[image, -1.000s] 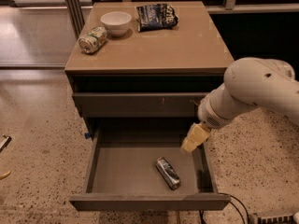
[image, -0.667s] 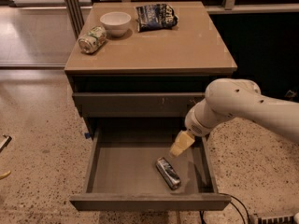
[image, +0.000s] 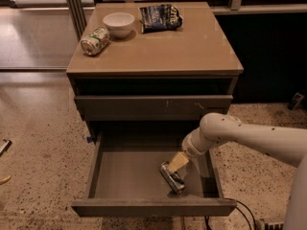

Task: Open top drawer

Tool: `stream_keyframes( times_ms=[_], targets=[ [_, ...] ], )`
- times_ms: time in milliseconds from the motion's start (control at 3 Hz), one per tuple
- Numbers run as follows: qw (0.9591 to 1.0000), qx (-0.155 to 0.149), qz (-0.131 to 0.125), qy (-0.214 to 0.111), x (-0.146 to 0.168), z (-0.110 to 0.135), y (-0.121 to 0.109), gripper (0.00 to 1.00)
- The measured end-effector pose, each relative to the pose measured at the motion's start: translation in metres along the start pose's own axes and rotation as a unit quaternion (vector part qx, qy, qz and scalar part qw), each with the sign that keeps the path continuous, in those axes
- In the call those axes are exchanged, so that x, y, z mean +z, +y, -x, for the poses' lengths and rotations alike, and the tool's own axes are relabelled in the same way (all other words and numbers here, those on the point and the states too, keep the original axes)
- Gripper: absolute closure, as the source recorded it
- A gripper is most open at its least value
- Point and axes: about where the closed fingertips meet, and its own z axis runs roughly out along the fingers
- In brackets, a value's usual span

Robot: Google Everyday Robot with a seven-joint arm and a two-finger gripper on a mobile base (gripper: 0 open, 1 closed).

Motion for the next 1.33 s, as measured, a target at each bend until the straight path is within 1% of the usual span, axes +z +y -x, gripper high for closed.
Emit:
stream_keyframes(
  times_ms=[333, 667, 1000, 1333],
  targets=[
    [0.9995, 0.027, 0.016, 0.001, 0.045, -0.025, -0.002, 0.00],
    [0.9995, 0.027, 0.016, 0.001, 0.045, -0.025, -0.002, 0.00],
    [0.9994, 0.022, 0.028, -0.004, 0.047, -0.026, -0.002, 0.00],
    [0.9994, 0.005, 0.034, 0.007, 0.024, -0.024, -0.019, 0.00]
  ],
)
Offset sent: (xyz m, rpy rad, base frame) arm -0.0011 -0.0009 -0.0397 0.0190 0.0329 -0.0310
